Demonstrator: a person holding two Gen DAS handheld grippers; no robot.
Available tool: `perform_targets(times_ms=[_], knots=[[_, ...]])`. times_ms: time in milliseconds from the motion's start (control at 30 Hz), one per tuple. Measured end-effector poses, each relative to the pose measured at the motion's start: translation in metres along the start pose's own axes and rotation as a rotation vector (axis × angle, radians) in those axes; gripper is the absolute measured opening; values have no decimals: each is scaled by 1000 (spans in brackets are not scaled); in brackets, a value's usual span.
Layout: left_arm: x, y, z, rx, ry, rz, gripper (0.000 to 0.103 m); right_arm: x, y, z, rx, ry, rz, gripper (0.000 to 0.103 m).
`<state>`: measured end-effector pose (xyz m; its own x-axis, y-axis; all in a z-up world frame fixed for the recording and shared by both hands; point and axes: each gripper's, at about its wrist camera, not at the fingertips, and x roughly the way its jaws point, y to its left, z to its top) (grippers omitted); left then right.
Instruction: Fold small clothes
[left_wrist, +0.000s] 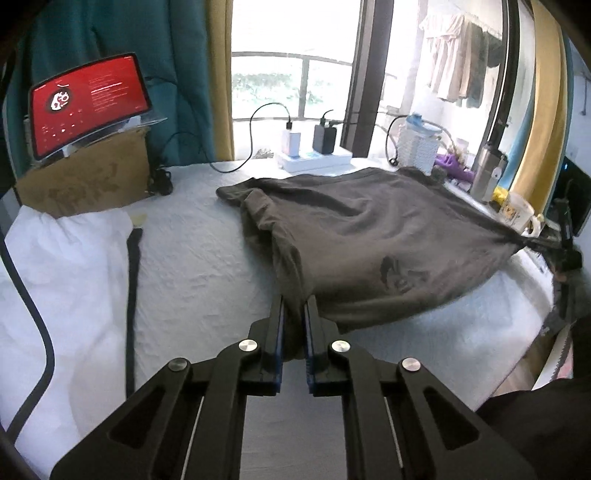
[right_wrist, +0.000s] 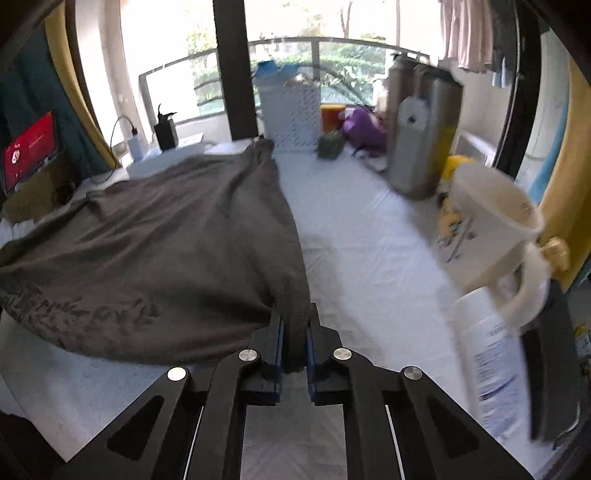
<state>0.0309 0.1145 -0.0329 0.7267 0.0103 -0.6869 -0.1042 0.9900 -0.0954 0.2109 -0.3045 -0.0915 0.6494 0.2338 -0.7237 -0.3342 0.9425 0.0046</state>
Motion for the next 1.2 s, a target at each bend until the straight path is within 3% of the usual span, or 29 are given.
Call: perform_targets(times_ms=[100, 200, 300, 400, 533, 800, 833, 900, 967, 1200], knots=[[18, 9, -12, -14, 63, 21, 8, 3, -3, -3, -1, 9, -31, 7], [34, 17, -32, -28, 144, 29, 7, 12, -12, -17, -3, 54, -116, 4], [42, 25, -49, -17, 211, 83, 7, 12, -26, -34, 42, 61, -101, 4], [37, 32, -51, -43, 218, 75, 12, 6, -27, -37, 38, 67, -118, 4], [35, 32, -48, -19, 229, 126, 12, -3, -25, -33, 58, 34, -118, 4], [25, 36, -26, -66, 146, 115, 13, -7, 1, -15, 20, 9, -104, 4], [26, 35, -23, -65, 143, 111, 15, -7, 4, -12, 16, 7, -105, 4], [27, 31, -18, -60, 127, 105, 40, -6, 10, -7, 7, 0, -102, 4], [27, 28, -14, -61, 109, 95, 53, -5, 14, -4, 3, 2, -96, 4], [35, 15, -5, -42, 84, 68, 59, 6, 29, 4, -24, 24, -71, 4]])
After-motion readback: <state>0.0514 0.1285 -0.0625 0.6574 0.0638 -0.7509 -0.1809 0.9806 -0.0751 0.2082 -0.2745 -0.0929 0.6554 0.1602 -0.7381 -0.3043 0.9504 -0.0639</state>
